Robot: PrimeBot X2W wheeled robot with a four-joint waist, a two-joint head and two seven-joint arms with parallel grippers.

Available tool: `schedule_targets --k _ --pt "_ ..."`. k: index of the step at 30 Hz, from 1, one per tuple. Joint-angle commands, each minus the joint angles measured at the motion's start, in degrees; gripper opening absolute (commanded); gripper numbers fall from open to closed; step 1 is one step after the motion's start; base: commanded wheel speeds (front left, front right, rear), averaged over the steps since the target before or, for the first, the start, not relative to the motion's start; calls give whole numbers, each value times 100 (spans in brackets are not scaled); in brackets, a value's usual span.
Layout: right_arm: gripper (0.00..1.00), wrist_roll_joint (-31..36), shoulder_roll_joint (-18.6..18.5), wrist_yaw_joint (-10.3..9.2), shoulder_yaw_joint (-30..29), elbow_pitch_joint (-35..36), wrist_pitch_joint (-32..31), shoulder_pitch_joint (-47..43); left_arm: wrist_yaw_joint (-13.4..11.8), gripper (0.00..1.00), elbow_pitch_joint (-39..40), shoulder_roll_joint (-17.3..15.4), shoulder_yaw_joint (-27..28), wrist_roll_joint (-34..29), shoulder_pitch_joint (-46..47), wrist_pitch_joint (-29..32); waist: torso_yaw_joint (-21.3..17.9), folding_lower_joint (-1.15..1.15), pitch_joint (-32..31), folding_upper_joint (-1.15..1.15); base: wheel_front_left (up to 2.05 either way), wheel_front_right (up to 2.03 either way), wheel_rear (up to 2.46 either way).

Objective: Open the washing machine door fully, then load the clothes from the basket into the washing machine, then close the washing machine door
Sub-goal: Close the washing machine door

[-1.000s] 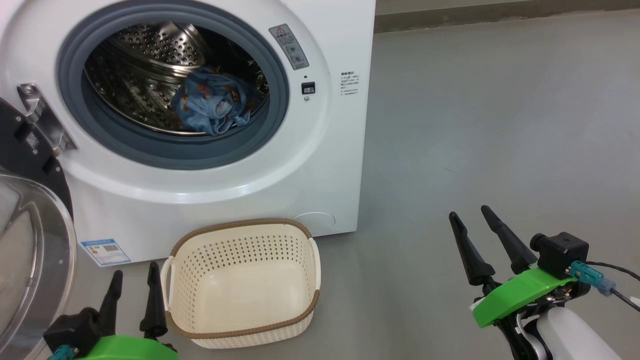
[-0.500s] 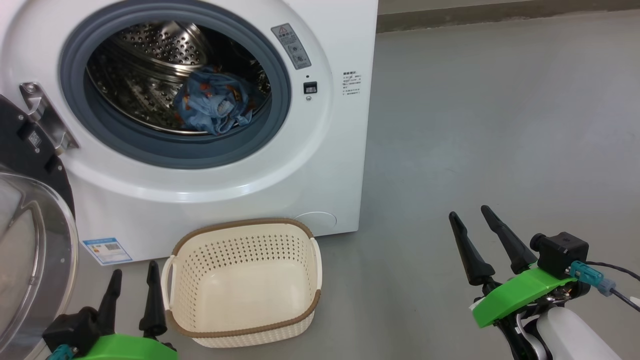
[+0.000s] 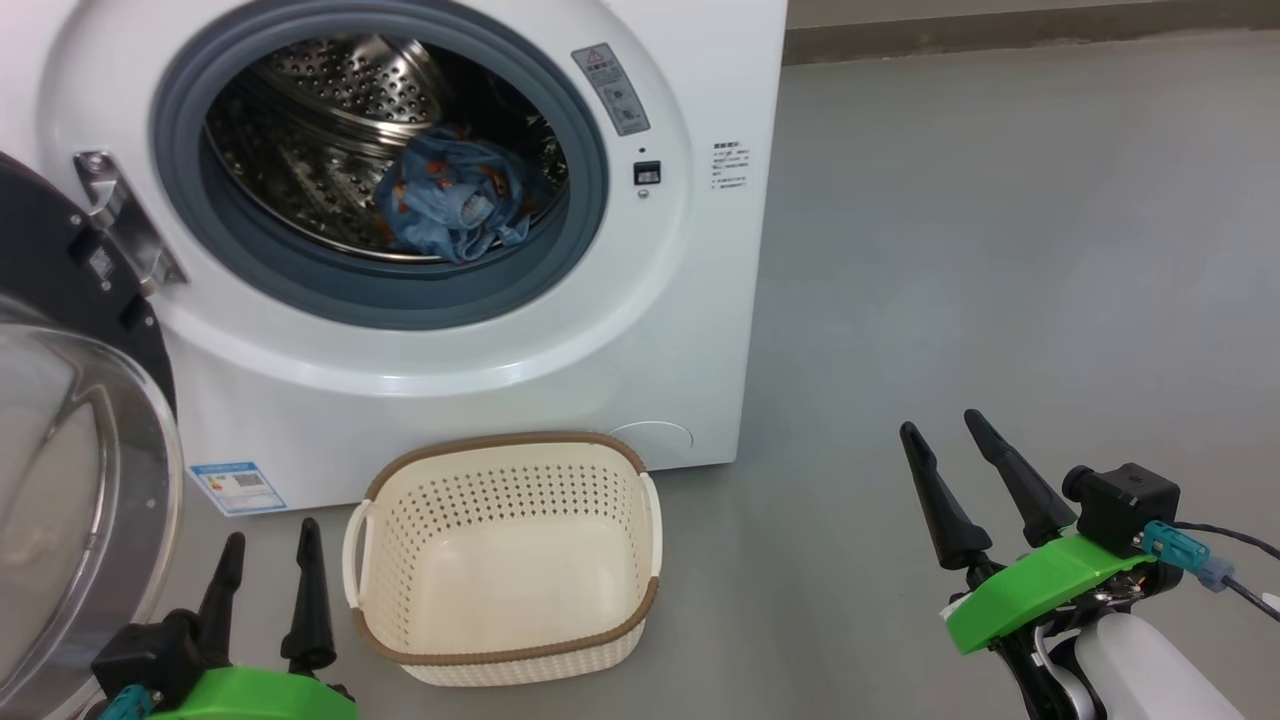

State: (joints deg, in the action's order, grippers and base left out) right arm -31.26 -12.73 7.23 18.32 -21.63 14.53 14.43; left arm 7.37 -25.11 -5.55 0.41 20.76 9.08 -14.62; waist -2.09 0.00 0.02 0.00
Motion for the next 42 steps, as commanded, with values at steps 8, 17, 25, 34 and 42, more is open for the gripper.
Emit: schedule_targets --k 8,17,25,34,42 --pt "100 47 -17 25 63 141 47 -70 12 100 114 -49 115 -199 35 -38 422 0 -81 0 0 0 0" --pt "100 16 9 25 104 131 47 -119 5 100 38 -45 106 -333 -30 -38 1013 0 -167 0 0 0 0" --pt "100 -14 29 25 125 108 47 -153 -30 100 34 -4 238 -532 -50 -38 1567 0 -230 0 0 0 0" --pt "100 -30 45 25 87 100 47 -184 -63 100 -15 27 346 -681 -59 -38 2102 0 -288 0 0 0 0" --pt "100 -15 92 25 7 117 47 -239 -71 100 10 40 396 -862 -47 -38 2679 0 -320 0 0 0 0"
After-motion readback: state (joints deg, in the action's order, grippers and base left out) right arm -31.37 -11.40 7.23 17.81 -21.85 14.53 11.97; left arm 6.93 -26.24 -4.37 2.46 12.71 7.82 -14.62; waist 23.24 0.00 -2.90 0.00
